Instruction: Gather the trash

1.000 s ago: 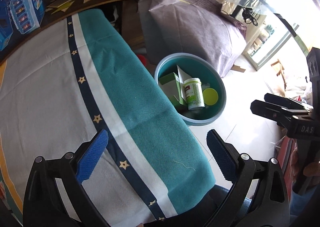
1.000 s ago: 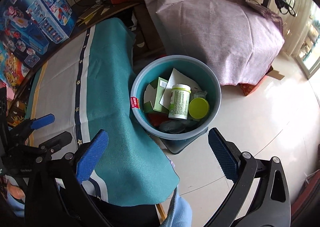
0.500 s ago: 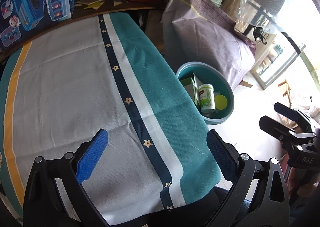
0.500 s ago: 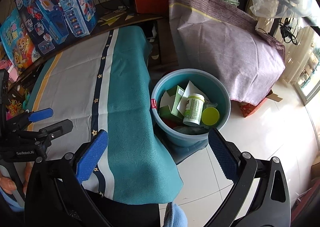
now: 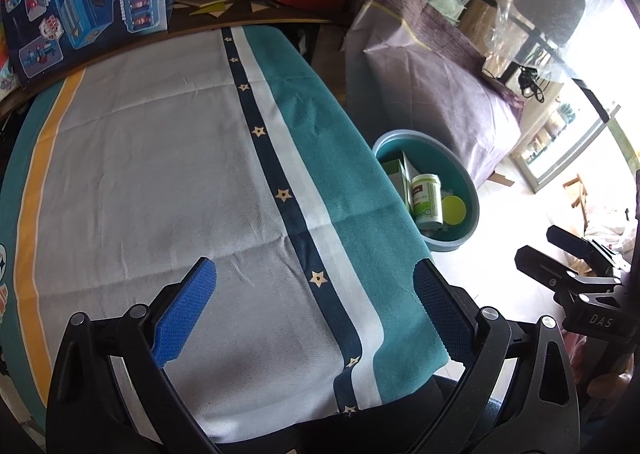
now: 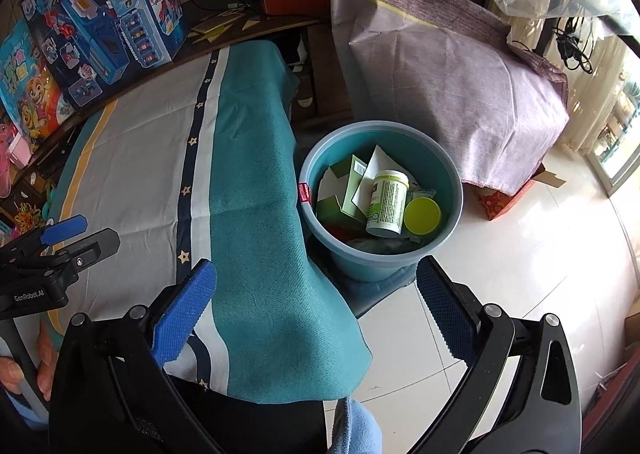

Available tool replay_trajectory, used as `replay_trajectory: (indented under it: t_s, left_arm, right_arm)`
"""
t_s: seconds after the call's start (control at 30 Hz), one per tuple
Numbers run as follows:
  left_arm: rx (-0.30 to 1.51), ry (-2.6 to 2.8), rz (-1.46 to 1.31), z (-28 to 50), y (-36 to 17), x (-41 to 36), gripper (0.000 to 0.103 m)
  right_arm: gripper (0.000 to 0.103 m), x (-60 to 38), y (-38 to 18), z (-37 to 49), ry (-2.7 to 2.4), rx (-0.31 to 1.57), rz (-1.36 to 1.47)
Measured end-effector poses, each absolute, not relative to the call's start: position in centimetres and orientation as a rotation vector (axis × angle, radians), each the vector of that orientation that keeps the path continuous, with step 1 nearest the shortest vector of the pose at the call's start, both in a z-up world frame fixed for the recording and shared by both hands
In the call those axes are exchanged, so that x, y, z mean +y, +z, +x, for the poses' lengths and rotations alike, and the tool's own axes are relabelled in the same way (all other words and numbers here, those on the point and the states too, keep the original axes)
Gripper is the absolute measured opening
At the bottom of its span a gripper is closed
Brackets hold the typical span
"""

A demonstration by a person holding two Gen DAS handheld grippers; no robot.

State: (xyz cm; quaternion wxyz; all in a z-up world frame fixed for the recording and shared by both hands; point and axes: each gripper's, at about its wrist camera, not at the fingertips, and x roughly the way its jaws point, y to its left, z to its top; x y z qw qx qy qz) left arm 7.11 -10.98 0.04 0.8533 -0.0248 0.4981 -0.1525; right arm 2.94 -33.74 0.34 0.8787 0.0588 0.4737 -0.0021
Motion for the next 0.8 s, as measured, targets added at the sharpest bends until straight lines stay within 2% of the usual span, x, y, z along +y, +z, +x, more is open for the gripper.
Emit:
replay_trajectory:
  t_s: [0.8]
  left_arm:
    - [0.977, -0.329, 0.042, 6.5, 0.0, -12.7, 0.099]
  right_arm:
    - [0.096, -36.1, -1.3, 3.0, -0.058, 1.008, 0.195]
